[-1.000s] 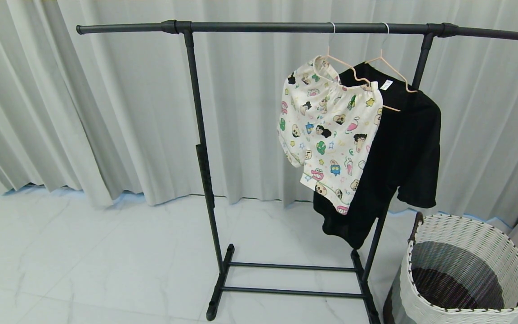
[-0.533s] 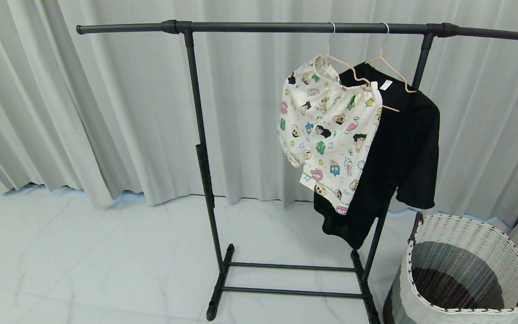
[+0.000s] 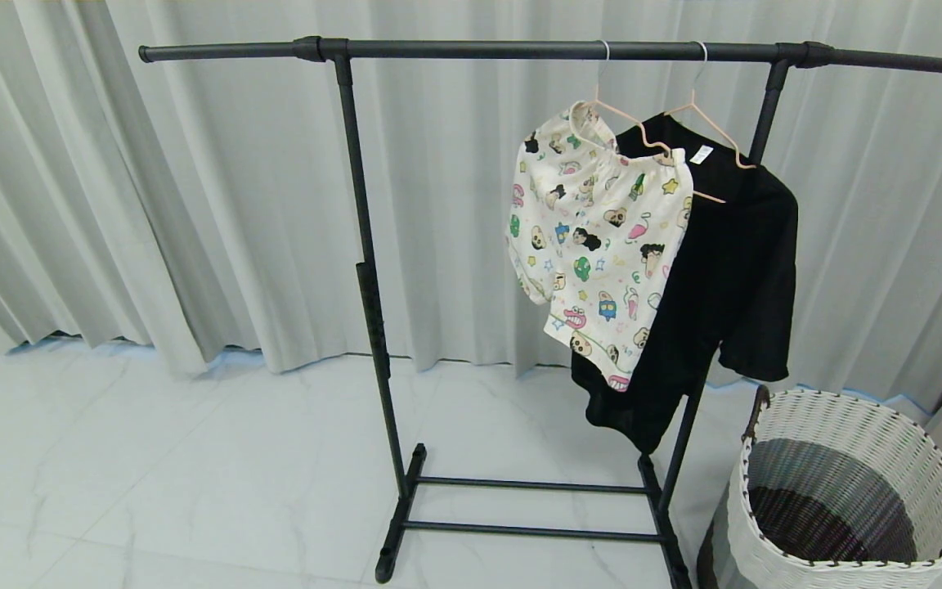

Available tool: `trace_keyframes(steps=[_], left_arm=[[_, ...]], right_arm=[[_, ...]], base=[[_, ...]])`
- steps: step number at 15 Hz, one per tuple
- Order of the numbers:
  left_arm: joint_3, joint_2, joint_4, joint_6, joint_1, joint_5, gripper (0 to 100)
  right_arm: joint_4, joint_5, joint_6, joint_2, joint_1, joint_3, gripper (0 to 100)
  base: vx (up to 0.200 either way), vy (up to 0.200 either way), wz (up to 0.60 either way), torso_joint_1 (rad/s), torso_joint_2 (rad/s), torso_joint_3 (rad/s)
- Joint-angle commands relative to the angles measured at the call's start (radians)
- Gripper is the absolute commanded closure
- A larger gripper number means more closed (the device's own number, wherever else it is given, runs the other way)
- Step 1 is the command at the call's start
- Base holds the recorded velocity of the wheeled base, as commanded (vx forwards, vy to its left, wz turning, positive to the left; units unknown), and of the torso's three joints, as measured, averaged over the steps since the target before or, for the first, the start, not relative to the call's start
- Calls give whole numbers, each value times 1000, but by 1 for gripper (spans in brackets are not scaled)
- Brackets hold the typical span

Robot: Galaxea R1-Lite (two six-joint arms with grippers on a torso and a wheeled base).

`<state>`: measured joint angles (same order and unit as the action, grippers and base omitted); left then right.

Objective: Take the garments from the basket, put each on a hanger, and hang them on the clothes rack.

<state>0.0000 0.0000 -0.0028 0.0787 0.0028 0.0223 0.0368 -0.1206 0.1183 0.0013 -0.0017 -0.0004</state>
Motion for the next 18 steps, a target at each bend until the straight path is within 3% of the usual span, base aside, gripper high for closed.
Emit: trace_keyframes(steps=[1, 18], left_arm=[[0, 0, 0, 1, 0, 1, 0], [0, 0, 0, 0, 0, 1, 0]], right_arm=[[0, -1, 0, 0, 0, 0, 0], [0, 1, -34, 0, 0, 0, 0]], base=[[0, 0, 0, 0, 0, 0], [0, 0, 0, 0, 0, 0]])
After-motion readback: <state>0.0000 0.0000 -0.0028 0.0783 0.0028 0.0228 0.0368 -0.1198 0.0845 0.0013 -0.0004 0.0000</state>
